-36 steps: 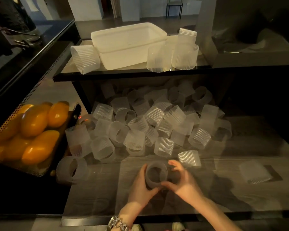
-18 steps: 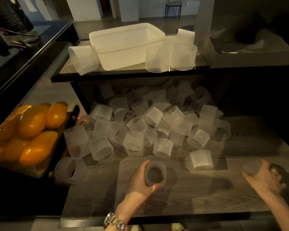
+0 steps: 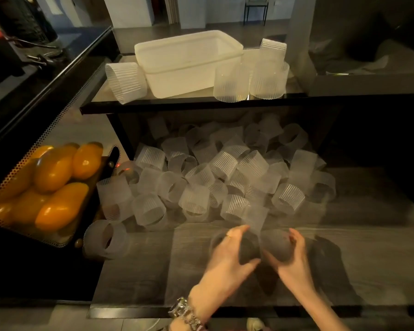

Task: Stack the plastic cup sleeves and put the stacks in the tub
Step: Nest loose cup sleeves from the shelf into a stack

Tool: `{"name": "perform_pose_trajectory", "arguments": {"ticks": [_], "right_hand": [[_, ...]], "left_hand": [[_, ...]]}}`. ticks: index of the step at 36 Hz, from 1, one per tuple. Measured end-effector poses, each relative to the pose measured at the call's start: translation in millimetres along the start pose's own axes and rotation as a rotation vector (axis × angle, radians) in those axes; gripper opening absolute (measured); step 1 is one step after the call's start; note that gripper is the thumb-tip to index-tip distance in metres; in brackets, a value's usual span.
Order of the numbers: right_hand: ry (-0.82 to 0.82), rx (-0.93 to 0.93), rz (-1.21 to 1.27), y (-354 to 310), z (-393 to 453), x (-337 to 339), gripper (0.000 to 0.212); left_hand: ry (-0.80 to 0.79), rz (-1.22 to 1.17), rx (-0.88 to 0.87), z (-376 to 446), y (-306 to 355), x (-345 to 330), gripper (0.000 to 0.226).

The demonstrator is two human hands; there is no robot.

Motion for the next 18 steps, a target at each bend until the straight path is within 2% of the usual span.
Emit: {"name": "perform_pose_trajectory", "arguments": {"ticks": [4, 8, 12, 16, 18], "right_hand": [[-0.067, 0.028, 0.035, -7, 7, -3, 0.071], [-0.182, 0.026, 0.063, 1, 5, -5, 0.071], [-0.185, -0.041, 0.134, 23, 0, 1, 0.058], [-0.228, -0.086, 0.095, 31, 0, 4, 0.077], [-0.248, -0.075, 0.046, 29, 3, 5, 0.078]], "left_hand": [[-0.096, -0.010, -0.006, -5, 17, -27, 0.072], [-0.240, 0.052, 0.026, -10, 15, -58, 0.081], [-0.251, 0.088, 0.086, -7, 9, -71, 0.087], [-0.200, 0.106, 0.211, 3, -2, -75, 0.090], [-0.171, 0.098, 0.231, 5, -4, -76, 0.091]]}}
Point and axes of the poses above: each hand's wrist, its own z-axis towards the middle knuckle, its own x-axis out of the back of the hand, y = z × x, the point moved 8 cm from there along z, towards the middle knuckle, and after that the axes turned 15 degrees about y, right-handed, at the moved point
